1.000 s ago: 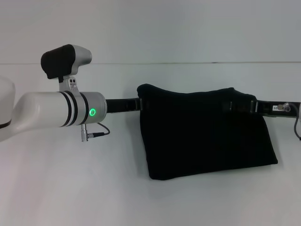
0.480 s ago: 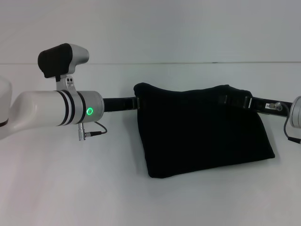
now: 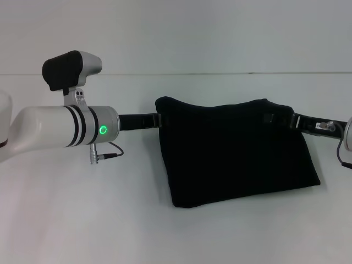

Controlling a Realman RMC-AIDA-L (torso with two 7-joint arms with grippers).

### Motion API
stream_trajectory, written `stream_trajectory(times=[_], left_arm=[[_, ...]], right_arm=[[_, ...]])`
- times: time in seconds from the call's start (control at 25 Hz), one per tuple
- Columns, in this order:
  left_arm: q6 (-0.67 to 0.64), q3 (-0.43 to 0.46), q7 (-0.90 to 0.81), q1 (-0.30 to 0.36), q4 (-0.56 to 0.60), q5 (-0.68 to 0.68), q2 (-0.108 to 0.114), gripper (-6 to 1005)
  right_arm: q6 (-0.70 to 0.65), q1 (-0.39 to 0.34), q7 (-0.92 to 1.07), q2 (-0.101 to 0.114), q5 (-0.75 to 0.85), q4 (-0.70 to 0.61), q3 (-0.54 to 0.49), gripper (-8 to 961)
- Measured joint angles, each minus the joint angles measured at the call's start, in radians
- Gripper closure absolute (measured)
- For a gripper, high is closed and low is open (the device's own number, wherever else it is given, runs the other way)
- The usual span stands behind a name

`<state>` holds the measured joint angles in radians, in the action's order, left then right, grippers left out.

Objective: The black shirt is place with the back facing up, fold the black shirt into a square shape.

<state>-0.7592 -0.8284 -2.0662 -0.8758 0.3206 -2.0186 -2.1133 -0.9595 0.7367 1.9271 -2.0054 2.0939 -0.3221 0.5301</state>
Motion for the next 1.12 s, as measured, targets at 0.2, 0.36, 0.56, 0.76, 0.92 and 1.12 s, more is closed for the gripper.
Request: stream_trajectory(times=[0.2,0.36,0.56,0.76,0.92,1.12], left_arm=[[0.001,0.0,0.0,0.001,0.0,0.0,0.001,942],[0.003,0.0,0.0,0.003,0.0,0.0,0.001,940],[0.012,0.0,0.0,0.003,-0.002,0.0,0.001,937],[0.012,0.0,-0.001,0.005,-0.002,-0.001,0.002,934],[0.012,0.0,-0.001,0.005,-0.002,-0.001,0.006,932],[0.012,0.0,0.0,0.006,-0.002,-0.002,0.01,929]], right_arm=[[0.007,-0.011,0.0,0.001,0.0,-0.004,-0.008,254],[0.015,-0.015,-0.008,0.002,0.0,-0.007,-0.012,453],[0.06,-0.015,-0.005,0.001,0.0,-0.001,-0.006,782],[0.086,-0.018,-0.009,-0.003,0.0,-0.009,-0.006,903],[0.086,-0.036,-0.01,0.004,0.0,-0.035,-0.013,851],[0.055,-0.054,-0.002,0.012,-0.001,-0.1,-0.017,785]])
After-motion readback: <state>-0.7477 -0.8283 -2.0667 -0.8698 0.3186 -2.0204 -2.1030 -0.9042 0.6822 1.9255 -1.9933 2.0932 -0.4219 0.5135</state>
